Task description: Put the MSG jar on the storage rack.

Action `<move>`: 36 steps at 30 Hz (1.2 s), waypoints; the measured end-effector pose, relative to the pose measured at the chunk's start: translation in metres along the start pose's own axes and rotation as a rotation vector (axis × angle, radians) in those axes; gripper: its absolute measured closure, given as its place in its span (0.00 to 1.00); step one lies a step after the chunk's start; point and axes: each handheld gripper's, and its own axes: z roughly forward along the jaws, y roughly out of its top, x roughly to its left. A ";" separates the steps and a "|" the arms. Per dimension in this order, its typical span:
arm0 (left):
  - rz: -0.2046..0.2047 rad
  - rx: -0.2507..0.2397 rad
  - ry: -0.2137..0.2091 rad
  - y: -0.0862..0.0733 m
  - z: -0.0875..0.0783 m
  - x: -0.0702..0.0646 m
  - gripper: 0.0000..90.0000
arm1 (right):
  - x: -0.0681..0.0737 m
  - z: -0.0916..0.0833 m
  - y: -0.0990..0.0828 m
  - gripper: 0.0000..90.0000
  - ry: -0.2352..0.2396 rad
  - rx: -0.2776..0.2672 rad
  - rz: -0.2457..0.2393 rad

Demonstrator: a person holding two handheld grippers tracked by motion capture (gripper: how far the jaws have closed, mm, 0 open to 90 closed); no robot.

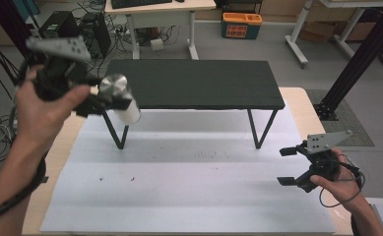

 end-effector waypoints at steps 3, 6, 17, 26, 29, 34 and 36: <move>0.007 -0.033 0.019 0.026 -0.003 0.003 0.47 | 0.000 -0.003 0.004 0.06 0.001 0.013 -0.008; 0.033 -0.010 0.052 0.059 0.004 0.002 0.47 | -0.002 -0.006 0.006 0.06 0.009 0.020 -0.012; 0.025 -0.035 0.031 0.105 0.072 0.027 0.47 | -0.002 -0.009 0.016 0.06 0.027 0.060 -0.040; -0.011 -0.001 0.018 0.102 0.129 0.041 0.47 | -0.003 -0.010 0.015 0.06 0.033 0.091 -0.050; -0.026 0.009 0.009 0.095 0.144 0.046 0.47 | -0.004 -0.011 0.011 0.06 0.031 0.085 -0.042; -0.035 0.034 0.012 0.087 0.165 0.049 0.47 | -0.008 -0.009 0.009 0.06 0.042 0.090 -0.038; -0.034 0.046 0.015 0.086 0.172 0.049 0.47 | -0.009 -0.010 0.009 0.06 0.043 0.097 -0.036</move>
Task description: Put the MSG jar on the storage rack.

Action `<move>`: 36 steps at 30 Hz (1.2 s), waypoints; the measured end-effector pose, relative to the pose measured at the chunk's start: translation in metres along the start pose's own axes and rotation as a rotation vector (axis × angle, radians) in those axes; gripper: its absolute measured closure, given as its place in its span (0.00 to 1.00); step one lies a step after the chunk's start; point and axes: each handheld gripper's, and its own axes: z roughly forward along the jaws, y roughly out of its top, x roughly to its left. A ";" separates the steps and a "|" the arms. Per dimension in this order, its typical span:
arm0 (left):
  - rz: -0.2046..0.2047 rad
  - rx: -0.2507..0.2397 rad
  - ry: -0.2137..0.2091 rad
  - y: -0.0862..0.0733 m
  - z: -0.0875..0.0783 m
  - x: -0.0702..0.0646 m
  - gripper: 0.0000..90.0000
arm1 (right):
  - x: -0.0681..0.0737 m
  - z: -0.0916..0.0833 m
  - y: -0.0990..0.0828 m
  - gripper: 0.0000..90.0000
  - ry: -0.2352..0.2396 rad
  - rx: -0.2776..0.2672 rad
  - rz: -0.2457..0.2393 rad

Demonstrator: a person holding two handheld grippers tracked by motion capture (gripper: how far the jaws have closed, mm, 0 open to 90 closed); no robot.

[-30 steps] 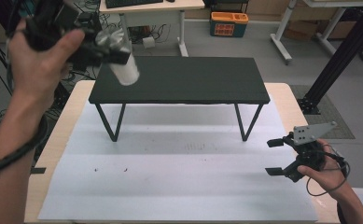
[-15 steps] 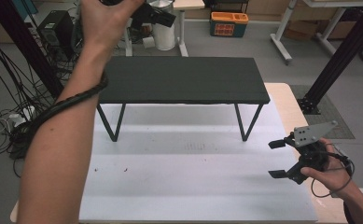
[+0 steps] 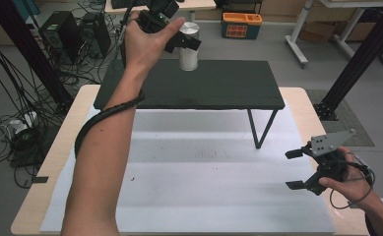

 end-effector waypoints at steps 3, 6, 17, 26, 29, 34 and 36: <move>0.001 0.015 -0.001 -0.003 0.011 0.001 0.47 | 0.000 0.000 0.000 0.06 -0.001 0.002 -0.001; 0.003 0.032 0.000 -0.004 0.019 0.002 0.47 | 0.001 0.000 0.000 0.06 -0.001 0.001 -0.002; 0.005 0.058 -0.002 -0.009 0.037 0.003 0.47 | 0.002 -0.001 0.003 0.06 -0.010 0.004 -0.006; 0.001 0.064 -0.003 -0.016 0.046 0.004 0.47 | 0.003 0.000 0.005 0.06 -0.012 0.013 -0.011; 0.002 0.067 0.000 -0.019 0.049 0.005 0.47 | 0.003 -0.002 0.004 0.06 -0.016 0.014 -0.008; -0.001 0.050 -0.004 -0.025 0.049 0.006 0.47 | 0.005 -0.002 0.003 0.06 -0.016 0.017 -0.006; 0.001 0.055 -0.003 -0.025 0.048 0.006 0.47 | 0.005 -0.002 0.004 0.06 -0.017 0.019 -0.004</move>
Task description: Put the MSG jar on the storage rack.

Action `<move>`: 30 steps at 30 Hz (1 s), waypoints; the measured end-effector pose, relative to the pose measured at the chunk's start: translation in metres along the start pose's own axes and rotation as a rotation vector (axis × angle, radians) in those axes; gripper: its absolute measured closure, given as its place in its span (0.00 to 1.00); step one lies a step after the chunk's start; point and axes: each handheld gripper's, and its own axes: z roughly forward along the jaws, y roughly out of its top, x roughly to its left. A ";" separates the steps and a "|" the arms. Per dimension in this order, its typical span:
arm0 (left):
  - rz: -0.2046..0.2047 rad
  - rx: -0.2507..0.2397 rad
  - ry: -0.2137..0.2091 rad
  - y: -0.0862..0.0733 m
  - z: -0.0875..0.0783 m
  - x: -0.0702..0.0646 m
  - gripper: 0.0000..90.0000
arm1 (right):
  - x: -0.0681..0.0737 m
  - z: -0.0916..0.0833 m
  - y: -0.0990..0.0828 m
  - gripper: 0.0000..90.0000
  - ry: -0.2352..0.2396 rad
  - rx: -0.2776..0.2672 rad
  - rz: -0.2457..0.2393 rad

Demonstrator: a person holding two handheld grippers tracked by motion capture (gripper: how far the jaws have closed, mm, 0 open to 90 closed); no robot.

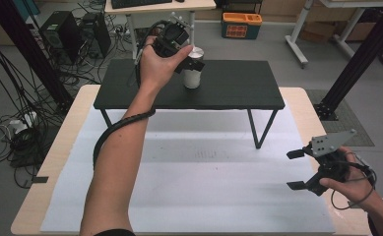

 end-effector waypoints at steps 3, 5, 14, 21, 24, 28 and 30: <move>-0.003 -0.001 -0.002 -0.002 -0.002 0.000 0.47 | 0.000 0.000 0.001 0.06 -0.001 0.000 -0.004; -0.006 -0.006 -0.001 -0.004 -0.003 0.000 0.47 | 0.001 0.000 0.002 0.06 -0.002 -0.005 -0.007; -0.024 -0.007 0.003 -0.005 -0.005 0.002 0.45 | 0.002 -0.001 0.004 0.06 -0.006 -0.002 -0.009; -0.007 -0.010 0.014 -0.007 -0.016 -0.001 0.23 | 0.005 -0.001 0.008 0.06 -0.011 0.003 -0.016; -0.007 -0.021 0.012 -0.012 -0.024 -0.001 0.14 | 0.008 -0.003 0.011 0.06 -0.016 0.001 -0.018; 0.013 -0.008 0.010 -0.017 -0.040 -0.004 0.08 | 0.011 -0.004 0.014 0.06 -0.024 0.002 -0.018; 0.018 -0.015 0.014 -0.023 -0.050 -0.008 0.07 | 0.012 -0.005 0.016 0.06 -0.034 0.007 -0.011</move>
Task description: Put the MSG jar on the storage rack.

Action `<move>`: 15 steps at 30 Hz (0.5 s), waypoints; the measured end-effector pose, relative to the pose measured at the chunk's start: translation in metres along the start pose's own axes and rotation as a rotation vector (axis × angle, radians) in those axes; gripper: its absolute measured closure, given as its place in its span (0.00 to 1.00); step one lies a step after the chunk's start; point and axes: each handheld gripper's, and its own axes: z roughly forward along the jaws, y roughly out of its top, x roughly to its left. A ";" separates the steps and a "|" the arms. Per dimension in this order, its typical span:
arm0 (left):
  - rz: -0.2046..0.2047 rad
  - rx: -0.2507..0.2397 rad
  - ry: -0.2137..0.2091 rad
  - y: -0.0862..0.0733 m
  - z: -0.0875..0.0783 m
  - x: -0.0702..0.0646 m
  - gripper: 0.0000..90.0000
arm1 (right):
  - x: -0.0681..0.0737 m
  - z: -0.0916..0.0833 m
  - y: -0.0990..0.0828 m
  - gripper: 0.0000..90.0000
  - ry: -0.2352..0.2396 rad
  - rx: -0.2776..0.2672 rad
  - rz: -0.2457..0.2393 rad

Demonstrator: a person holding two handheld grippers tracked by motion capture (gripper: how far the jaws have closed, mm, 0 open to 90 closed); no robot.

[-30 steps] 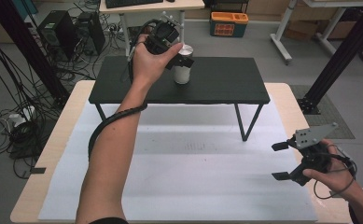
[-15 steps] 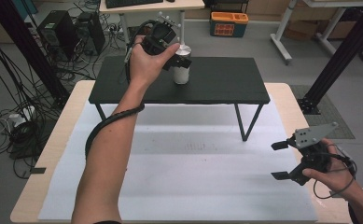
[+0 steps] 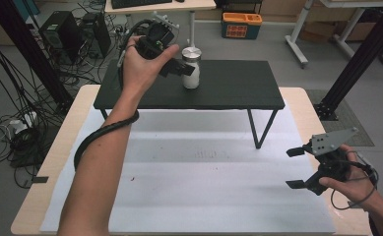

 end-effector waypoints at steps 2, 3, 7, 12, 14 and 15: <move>0.002 0.001 0.009 -0.004 -0.010 -0.004 0.07 | 0.002 -0.001 0.002 0.05 -0.009 0.003 0.009; 0.007 -0.001 0.014 -0.006 -0.015 -0.006 0.07 | 0.003 -0.002 0.003 0.05 -0.013 0.006 0.012; 0.013 -0.006 0.017 -0.018 -0.036 -0.014 0.07 | 0.010 -0.007 0.008 0.05 -0.038 0.009 0.019; 0.026 0.014 0.025 -0.032 -0.059 -0.024 0.07 | 0.019 -0.011 0.018 0.05 -0.057 0.015 0.016; 0.024 0.008 0.023 -0.041 -0.068 -0.027 0.07 | 0.023 -0.013 0.022 0.05 -0.066 0.019 0.010; 0.023 0.002 0.021 -0.046 -0.073 -0.029 0.07 | 0.025 -0.013 0.024 0.05 -0.071 0.021 0.011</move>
